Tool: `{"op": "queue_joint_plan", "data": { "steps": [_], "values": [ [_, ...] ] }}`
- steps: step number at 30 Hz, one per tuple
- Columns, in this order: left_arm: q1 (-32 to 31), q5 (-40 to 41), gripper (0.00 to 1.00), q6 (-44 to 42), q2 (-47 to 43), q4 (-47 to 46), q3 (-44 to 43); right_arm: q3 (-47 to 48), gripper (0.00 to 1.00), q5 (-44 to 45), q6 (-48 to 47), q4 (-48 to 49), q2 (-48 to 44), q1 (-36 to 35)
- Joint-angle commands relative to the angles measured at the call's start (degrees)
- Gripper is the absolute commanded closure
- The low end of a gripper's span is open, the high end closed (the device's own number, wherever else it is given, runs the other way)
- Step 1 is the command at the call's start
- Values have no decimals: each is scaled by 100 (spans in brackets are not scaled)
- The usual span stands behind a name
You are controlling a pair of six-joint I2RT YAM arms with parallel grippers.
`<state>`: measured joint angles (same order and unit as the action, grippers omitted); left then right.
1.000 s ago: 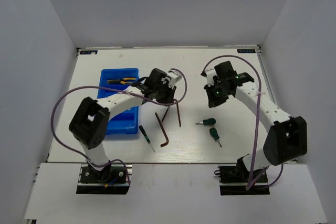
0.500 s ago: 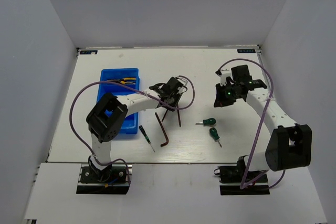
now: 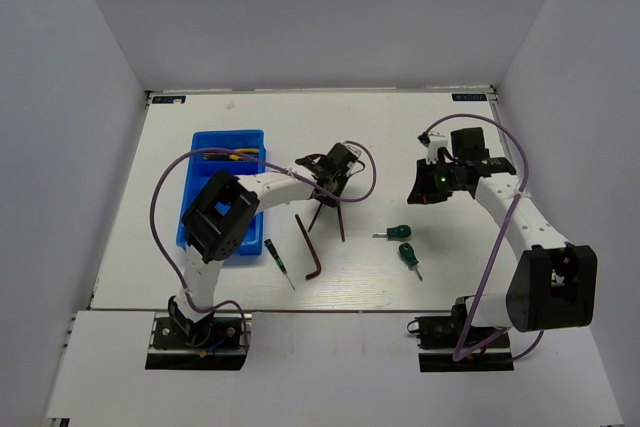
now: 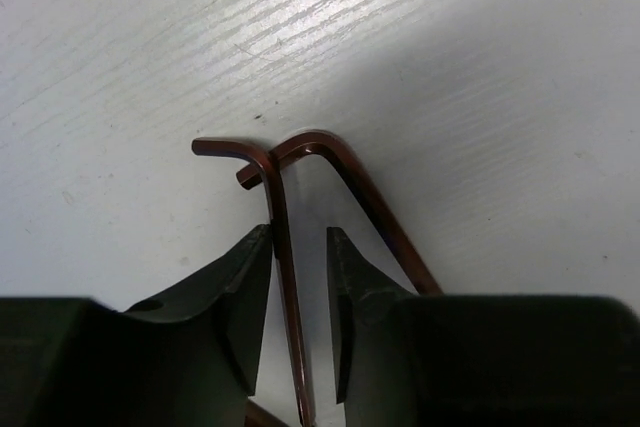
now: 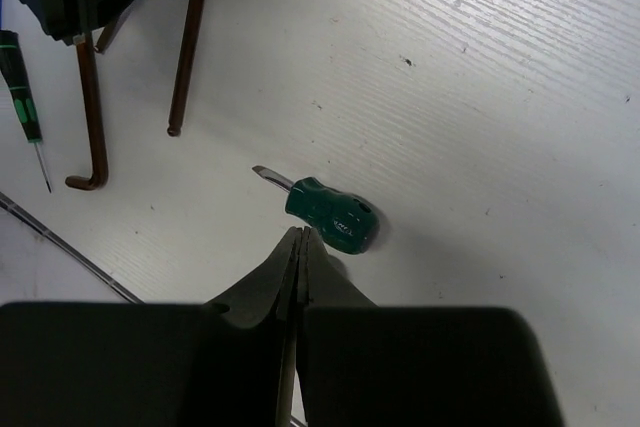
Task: Sort the tools into containers
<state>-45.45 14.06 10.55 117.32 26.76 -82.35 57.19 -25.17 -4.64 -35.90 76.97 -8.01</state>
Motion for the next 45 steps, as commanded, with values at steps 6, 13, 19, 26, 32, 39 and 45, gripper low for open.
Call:
{"op": "queue_joint_plan", "data": {
  "steps": [6,13,19,26,32,39,45],
  "values": [
    [63,158,79,0,90,373,-282,-103,100,-357,60,153,-191,185],
    [63,-17,96,-53,-41,357,-335,-173,86,-506,17,180,-287,273],
    [115,-202,100,-78,-998,84,-861,-225,88,-910,-273,153,-323,300],
    [668,26,100,-1501,-1448,469,-1047,-445,100,-1781,-704,285,-332,388],
    [1466,-322,100,-3328,-2756,-547,251,-516,98,-2229,-942,303,-262,441],
    [2820,-2108,100,-4700,-3778,-1340,1766,-630,96,-2484,-942,408,-437,467],
    [3543,-3295,100,-5369,-3663,-1488,2204,-656,95,-2642,-924,417,-446,493]
  ]
}}
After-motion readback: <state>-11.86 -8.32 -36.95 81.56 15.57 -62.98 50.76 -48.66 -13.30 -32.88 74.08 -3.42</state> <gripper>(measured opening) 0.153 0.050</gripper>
